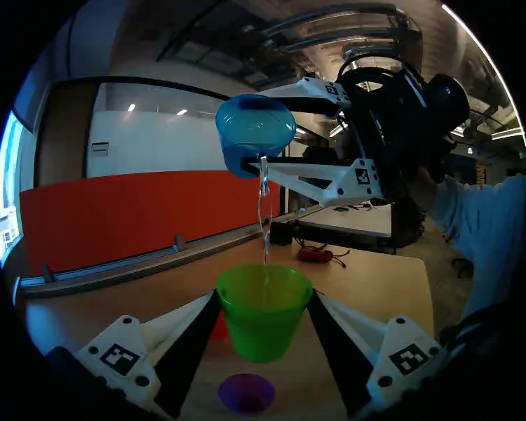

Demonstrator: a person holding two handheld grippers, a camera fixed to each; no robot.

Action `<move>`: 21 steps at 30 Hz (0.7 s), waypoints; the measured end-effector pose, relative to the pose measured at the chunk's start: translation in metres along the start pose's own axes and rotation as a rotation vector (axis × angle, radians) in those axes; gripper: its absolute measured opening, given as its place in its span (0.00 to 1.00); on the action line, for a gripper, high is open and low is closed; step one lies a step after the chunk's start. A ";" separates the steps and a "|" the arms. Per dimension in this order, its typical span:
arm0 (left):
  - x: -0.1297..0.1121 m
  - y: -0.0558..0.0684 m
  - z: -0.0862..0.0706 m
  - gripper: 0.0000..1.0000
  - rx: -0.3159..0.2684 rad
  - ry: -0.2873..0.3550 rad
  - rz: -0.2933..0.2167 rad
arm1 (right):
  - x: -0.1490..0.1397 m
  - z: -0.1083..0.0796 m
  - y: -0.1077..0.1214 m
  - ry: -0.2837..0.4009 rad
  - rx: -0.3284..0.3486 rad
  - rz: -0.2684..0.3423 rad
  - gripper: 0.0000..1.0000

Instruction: Pour water

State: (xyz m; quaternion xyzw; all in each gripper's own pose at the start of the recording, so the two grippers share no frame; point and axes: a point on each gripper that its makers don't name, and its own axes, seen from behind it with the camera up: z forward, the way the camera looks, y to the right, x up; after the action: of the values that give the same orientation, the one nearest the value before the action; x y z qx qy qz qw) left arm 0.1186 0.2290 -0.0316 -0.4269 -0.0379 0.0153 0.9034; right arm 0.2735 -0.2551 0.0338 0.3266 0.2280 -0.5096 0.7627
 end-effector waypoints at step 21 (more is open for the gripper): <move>0.002 0.001 -0.001 0.88 -0.003 0.005 -0.002 | 0.006 0.003 0.011 -0.001 -0.016 -0.106 0.91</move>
State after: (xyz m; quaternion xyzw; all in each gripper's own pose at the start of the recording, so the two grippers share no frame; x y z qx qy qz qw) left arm 0.1204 0.2290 -0.0326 -0.4284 -0.0362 0.0133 0.9028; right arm 0.2861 -0.2582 0.0351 0.3077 0.2486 -0.5477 0.7372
